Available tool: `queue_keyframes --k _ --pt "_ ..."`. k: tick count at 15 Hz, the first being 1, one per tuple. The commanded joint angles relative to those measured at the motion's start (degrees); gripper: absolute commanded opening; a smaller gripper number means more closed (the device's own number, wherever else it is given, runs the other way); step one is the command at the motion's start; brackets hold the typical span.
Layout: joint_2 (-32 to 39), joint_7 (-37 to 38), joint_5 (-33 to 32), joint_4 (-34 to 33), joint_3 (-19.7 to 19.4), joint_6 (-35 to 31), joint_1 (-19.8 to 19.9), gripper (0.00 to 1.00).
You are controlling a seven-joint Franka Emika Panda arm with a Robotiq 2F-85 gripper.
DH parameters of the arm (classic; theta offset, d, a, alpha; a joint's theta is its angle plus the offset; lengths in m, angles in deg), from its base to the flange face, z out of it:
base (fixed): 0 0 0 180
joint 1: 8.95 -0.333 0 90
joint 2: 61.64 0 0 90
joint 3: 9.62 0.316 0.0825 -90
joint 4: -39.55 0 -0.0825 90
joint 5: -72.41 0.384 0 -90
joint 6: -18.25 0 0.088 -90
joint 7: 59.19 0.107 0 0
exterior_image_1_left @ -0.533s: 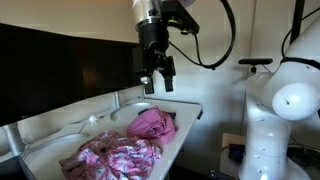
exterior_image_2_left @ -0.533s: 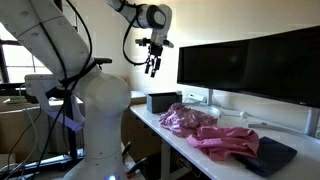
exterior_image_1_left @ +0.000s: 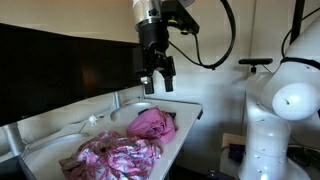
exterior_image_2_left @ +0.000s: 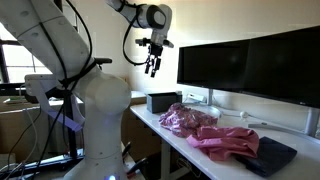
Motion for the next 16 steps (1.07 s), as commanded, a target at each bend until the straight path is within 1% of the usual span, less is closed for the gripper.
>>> queue_keyframes --k 1,3,5,9,11,14,16 --pt "-0.09 -0.38 0.34 -0.13 0.67 0.28 0.90 1.00" --pt "-0.46 1.22 -0.17 0.14 1.92 -1.32 1.34 1.00" --pt "-0.44 2.09 -3.34 0.86 4.04 -5.57 2.30 1.00" --pt "1.82 5.21 -6.81 2.63 7.02 -15.99 3.37 1.00" --pt "3.48 6.49 -8.14 3.24 7.97 -20.44 3.62 1.00" --pt "7.45 9.06 -12.64 3.43 8.95 -26.66 5.15 1.00" --pt "9.52 12.09 -15.17 2.31 8.79 -27.47 6.10 1.00"
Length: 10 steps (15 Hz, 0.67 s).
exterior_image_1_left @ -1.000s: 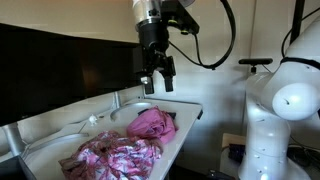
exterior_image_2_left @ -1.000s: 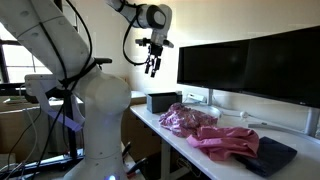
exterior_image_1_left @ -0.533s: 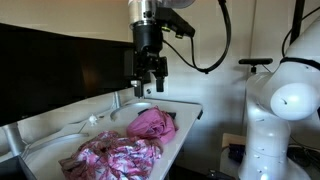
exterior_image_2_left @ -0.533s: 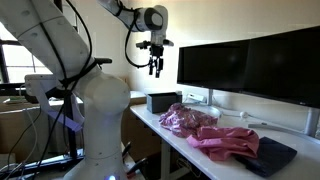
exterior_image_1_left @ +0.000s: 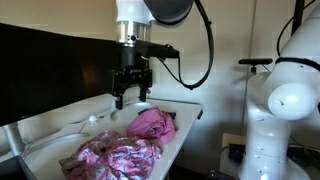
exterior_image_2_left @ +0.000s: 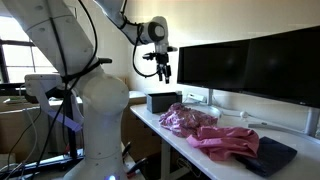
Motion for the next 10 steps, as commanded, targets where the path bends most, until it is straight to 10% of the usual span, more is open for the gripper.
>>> queue_keyframes --k 1,10 --pt "1.32 1.72 -1.84 -0.13 -1.03 -0.97 -0.65 1.00" --pt "5.31 3.25 -3.03 3.83 -1.04 -8.35 0.22 1.00"
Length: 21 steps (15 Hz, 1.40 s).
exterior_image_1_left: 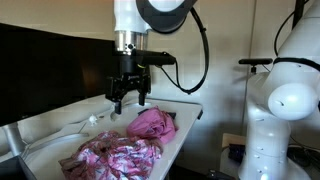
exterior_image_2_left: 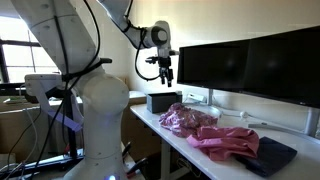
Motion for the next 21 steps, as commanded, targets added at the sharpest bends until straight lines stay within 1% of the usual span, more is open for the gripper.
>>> queue_keyframes --k 1,4,7,9,12,14,16,18,21 --pt "3.67 1.57 -1.60 3.91 -0.34 -7.45 0.33 1.00" --pt "8.84 0.88 -2.51 4.80 -0.75 -12.73 0.47 1.00" --pt "14.86 0.92 -4.71 3.62 -1.37 -16.56 0.69 1.00" --pt "18.95 1.82 -7.71 2.45 -1.90 -18.99 0.93 1.00" --pt "24.72 4.91 -14.75 -0.13 -3.62 -21.98 1.16 1.00" --pt "28.47 6.76 -19.16 -2.95 -5.70 -22.94 0.56 1.00" --pt "32.23 8.05 -22.11 -6.38 -7.92 -23.37 -0.49 1.00" --pt "35.81 7.72 -22.44 -9.85 -9.99 -23.44 -1.69 1.00" --pt "40.52 5.16 -19.40 -14.03 -12.05 -23.50 -3.50 1.00"
